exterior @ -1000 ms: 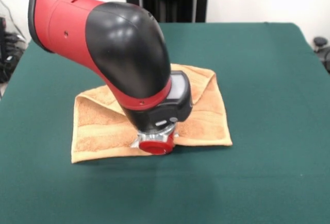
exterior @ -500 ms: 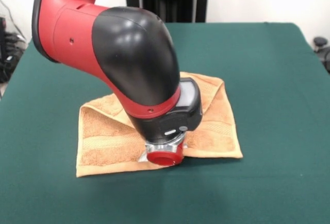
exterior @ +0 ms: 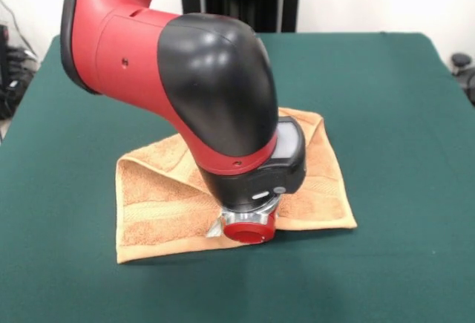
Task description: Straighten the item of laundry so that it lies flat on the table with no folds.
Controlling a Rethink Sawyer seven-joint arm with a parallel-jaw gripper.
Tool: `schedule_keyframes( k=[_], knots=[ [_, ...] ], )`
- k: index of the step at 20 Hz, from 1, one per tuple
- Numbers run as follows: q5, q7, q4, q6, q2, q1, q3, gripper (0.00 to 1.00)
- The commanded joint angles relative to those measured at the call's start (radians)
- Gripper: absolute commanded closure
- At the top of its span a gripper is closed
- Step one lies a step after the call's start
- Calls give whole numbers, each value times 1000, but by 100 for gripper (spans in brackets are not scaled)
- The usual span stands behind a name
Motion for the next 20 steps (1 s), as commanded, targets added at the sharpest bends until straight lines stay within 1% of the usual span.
schedule_keyframes(
  k=[1,3,4,9,16,20],
  knots=[
    [42,396,-46,-37,58,65,42,100],
    [44,383,-50,-41,60,62,48,100],
    [49,385,-46,-45,58,60,62,0],
    [47,379,-36,-64,52,60,71,0],
    [48,382,-66,-57,66,54,67,0],
    [36,398,-107,-36,85,51,30,0]
  ],
)
